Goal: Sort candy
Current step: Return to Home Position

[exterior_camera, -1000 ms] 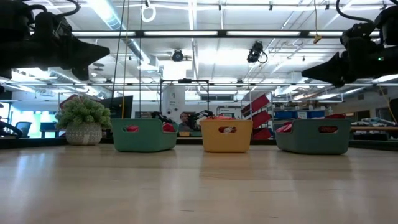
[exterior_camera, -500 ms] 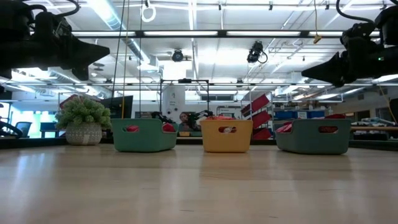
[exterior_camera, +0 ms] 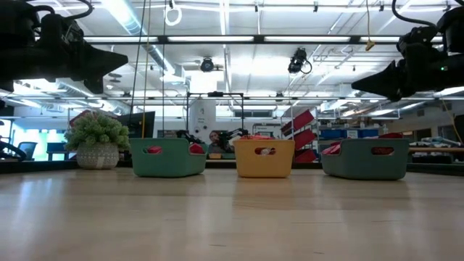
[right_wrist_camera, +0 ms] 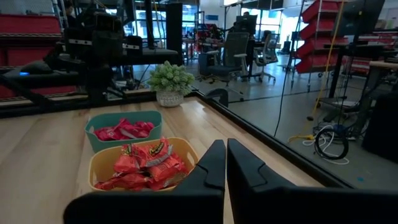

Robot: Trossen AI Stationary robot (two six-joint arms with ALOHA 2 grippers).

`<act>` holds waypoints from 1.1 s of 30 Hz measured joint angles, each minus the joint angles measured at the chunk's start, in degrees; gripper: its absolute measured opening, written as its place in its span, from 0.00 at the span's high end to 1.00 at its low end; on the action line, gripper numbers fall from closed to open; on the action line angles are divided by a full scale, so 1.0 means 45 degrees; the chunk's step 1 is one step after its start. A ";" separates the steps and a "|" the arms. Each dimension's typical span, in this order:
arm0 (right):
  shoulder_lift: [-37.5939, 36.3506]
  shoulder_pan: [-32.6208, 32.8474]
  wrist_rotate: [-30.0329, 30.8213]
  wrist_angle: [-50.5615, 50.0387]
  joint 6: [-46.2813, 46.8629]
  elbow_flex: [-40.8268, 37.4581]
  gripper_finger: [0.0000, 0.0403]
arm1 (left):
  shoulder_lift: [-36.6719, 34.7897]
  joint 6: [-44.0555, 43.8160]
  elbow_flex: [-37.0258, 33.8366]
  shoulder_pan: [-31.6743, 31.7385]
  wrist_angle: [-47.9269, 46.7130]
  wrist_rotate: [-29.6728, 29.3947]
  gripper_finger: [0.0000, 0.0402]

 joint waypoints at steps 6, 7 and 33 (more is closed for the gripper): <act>0.0000 0.0000 -0.0005 0.0000 0.0003 0.0000 0.99 | 0.0000 0.0000 0.0000 0.0000 -0.0005 -0.0005 0.98; 0.0000 0.0000 -0.0005 0.0000 0.0000 0.0000 0.99 | 0.0000 0.0000 0.0000 0.0000 -0.0003 -0.0005 0.98; 0.0000 0.0000 -0.0005 0.0000 0.0005 0.0000 0.99 | 0.0000 -0.0002 0.0000 0.0000 0.0000 -0.0005 0.98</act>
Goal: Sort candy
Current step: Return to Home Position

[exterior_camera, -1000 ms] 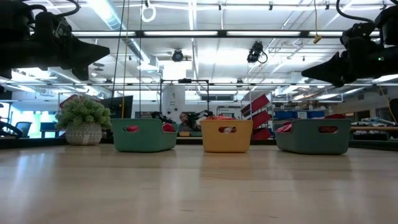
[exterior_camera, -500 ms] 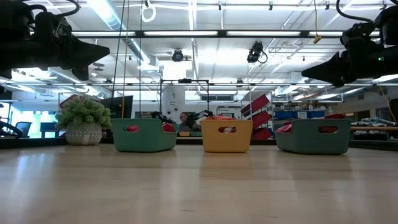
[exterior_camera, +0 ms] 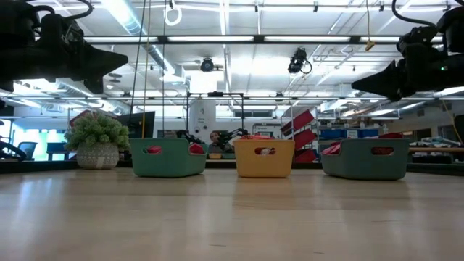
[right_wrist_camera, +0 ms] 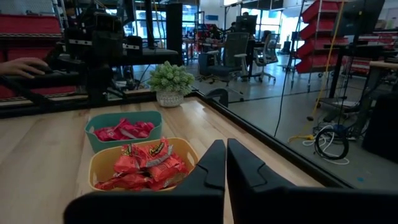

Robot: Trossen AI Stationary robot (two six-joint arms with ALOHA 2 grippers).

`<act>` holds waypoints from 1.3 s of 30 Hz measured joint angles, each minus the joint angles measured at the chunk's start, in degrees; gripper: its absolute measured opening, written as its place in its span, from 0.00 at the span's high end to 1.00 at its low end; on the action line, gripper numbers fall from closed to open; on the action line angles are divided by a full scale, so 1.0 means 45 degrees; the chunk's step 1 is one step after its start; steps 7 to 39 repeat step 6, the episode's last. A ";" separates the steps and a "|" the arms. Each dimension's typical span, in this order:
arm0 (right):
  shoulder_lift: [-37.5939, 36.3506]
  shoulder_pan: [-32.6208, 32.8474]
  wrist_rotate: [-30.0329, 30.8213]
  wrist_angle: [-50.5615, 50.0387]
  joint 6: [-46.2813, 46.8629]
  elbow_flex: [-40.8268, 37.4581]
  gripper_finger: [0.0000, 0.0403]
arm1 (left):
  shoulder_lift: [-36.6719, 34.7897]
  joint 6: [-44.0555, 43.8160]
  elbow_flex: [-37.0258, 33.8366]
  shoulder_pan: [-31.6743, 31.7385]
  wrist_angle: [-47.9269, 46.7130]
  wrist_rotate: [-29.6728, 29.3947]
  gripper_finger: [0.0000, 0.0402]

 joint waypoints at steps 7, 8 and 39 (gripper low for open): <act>0.0000 0.0000 -0.0001 0.0004 0.0000 0.0000 0.98 | 0.0000 0.0000 0.0000 -0.0001 -0.0001 0.0000 0.98; 0.0000 0.0000 -0.0001 0.0004 0.0000 0.0000 0.98 | 0.0000 0.0000 0.0000 -0.0001 -0.0001 0.0000 0.98; 0.0000 0.0000 -0.0001 0.0004 0.0000 0.0000 0.98 | 0.0000 0.0000 0.0000 -0.0001 -0.0001 0.0000 0.98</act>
